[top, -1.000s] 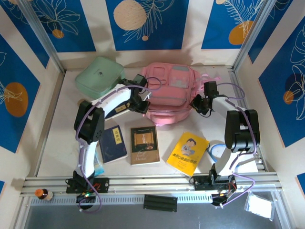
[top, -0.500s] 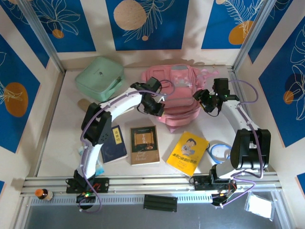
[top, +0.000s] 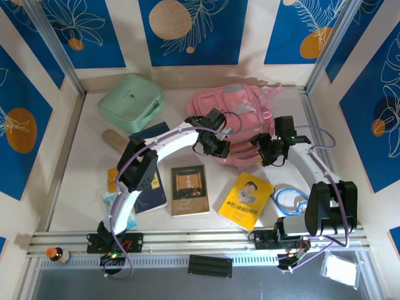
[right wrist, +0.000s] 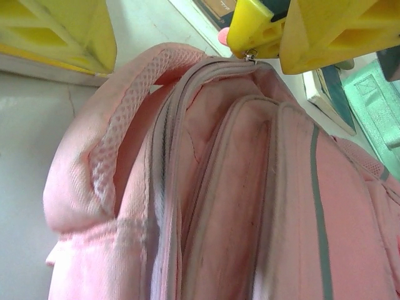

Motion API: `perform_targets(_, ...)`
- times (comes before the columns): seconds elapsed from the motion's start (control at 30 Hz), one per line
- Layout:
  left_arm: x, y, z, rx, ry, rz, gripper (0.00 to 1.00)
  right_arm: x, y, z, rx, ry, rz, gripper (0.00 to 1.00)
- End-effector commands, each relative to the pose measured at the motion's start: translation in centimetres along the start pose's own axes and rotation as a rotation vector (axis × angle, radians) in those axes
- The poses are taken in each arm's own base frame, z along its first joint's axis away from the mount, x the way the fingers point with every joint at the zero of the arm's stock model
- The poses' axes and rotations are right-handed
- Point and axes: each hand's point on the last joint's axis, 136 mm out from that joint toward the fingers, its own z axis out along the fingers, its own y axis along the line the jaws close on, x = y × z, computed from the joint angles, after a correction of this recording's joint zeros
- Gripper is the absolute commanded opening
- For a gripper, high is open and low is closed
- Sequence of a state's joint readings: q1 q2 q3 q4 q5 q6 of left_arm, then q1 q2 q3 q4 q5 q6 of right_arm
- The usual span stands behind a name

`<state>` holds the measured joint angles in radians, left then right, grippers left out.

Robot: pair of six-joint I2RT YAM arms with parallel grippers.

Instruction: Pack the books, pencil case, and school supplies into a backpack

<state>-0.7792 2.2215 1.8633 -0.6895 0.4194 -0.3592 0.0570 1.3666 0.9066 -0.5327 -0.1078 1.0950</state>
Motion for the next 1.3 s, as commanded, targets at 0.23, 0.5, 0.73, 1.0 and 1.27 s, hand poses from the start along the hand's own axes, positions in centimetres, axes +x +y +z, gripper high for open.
perform_targets(0.23, 0.4, -0.6, 0.2, 0.041, 0.013, 0.008, 0.0, 1.7, -2.5, 2.1, 0.152, 0.027, 0.175, 0.78)
perform_targets(0.5, 0.8, -0.4, 0.0, 0.027, 0.029, 0.016, 0.0, 1.1, -1.6, 4.5, 0.168, 0.042, 0.147, 0.74)
perform_targets(0.73, 1.3, 0.0, 0.0, 0.005, 0.047, 0.019, 0.0, 1.1, -1.7, 5.7, 0.182, 0.057, 0.146, 0.66)
perform_targets(1.0, 1.9, 1.5, -1.4, -0.085, 0.115, 0.108, 0.0, -0.5, -2.9, 5.0, 0.217, -0.023, 0.127, 0.31)
perform_targets(1.27, 3.0, 7.0, -4.3, -0.276, 0.175, 0.139, 0.0, -1.6, -2.3, 3.5, 0.189, -0.079, 0.084, 0.26)
